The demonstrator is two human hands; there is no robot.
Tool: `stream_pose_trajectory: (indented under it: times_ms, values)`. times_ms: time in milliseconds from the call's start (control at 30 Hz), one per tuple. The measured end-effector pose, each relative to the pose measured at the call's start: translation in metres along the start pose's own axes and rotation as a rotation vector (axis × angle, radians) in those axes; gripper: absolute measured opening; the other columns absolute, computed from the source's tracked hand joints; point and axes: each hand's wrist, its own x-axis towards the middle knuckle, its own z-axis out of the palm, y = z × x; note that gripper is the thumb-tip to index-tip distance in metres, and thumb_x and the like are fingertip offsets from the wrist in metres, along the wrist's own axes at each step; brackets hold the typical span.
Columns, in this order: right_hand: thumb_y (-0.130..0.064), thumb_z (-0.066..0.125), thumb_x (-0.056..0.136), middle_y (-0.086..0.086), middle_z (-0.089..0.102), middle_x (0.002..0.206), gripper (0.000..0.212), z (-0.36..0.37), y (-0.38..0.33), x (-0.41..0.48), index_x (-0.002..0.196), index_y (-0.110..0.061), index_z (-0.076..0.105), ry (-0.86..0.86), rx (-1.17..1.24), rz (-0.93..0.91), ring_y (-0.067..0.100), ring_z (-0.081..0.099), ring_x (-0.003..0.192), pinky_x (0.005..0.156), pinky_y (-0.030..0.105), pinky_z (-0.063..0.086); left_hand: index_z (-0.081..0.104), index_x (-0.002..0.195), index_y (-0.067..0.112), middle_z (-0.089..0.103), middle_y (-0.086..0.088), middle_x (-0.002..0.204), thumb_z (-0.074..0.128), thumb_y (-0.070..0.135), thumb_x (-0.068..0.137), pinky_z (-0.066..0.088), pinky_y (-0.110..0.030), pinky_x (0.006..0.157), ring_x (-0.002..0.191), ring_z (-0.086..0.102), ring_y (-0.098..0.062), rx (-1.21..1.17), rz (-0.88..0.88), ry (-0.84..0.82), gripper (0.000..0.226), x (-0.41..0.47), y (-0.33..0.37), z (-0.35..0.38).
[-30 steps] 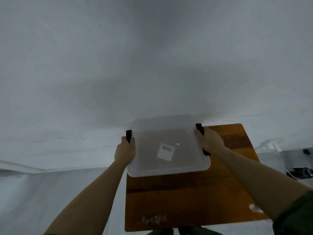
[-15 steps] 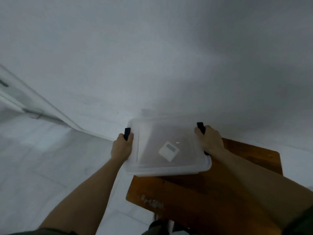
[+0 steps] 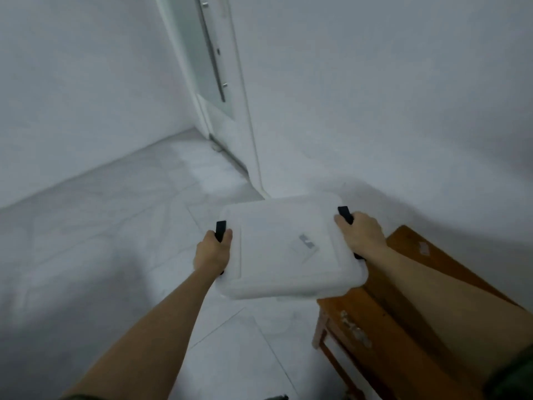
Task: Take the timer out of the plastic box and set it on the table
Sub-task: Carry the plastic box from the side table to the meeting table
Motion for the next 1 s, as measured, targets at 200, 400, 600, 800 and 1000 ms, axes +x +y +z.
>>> stream_pose_trajectory:
  times_ms: [200,400,600,800,1000]
  values:
    - [-0.055,0.045,0.090,0.005,0.060,0.070,0.047,0.096,-0.122,-0.035,0.073,-0.012,0.052,-0.128,-0.097,-0.154,0.023,0.058,0.061,0.051,0.029,0.039,0.049,0.093,0.006,0.056,-0.010,0.085,0.043,0.050,0.096,0.045,-0.036,0.068,0.079,0.058,-0.033,-0.054,-0.170,0.157,0.044,-0.009,-0.123,-0.109]
    - [-0.054,0.046,0.090,0.006,0.063,0.070,0.048,0.194,-0.234,-0.077,0.077,-0.009,0.055,-0.303,-0.174,-0.365,0.025,0.061,0.063,0.058,0.034,0.048,0.054,0.093,0.007,0.059,-0.009,0.084,0.044,0.049,0.095,0.051,-0.040,0.071,0.077,0.059,-0.032,-0.181,-0.369,0.318,0.044,-0.042,-0.235,-0.190]
    - [-0.056,0.049,0.088,0.005,0.063,0.073,0.045,0.293,-0.332,-0.114,0.081,-0.012,0.058,-0.467,-0.267,-0.596,0.024,0.062,0.065,0.058,0.032,0.047,0.052,0.097,0.013,0.062,-0.004,0.087,0.047,0.052,0.092,0.057,-0.044,0.080,0.080,0.064,-0.026,-0.269,-0.617,0.493,0.040,-0.079,-0.319,-0.240]
    - [-0.055,0.048,0.089,0.004,0.063,0.073,0.044,0.403,-0.440,-0.167,0.082,-0.013,0.058,-0.669,-0.338,-0.852,0.024,0.061,0.065,0.060,0.032,0.049,0.051,0.097,0.013,0.061,-0.003,0.089,0.051,0.053,0.090,0.058,-0.044,0.078,0.081,0.064,-0.024,-0.347,-0.854,0.702,0.040,-0.111,-0.392,-0.289]
    - [-0.055,0.048,0.088,0.003,0.064,0.070,0.043,0.478,-0.509,-0.249,0.078,-0.014,0.059,-0.841,-0.404,-1.130,0.025,0.061,0.064,0.060,0.034,0.050,0.051,0.099,0.009,0.058,-0.003,0.086,0.051,0.052,0.091,0.052,-0.039,0.068,0.074,0.059,-0.021,-0.442,-1.076,0.895,0.043,-0.165,-0.443,-0.304]
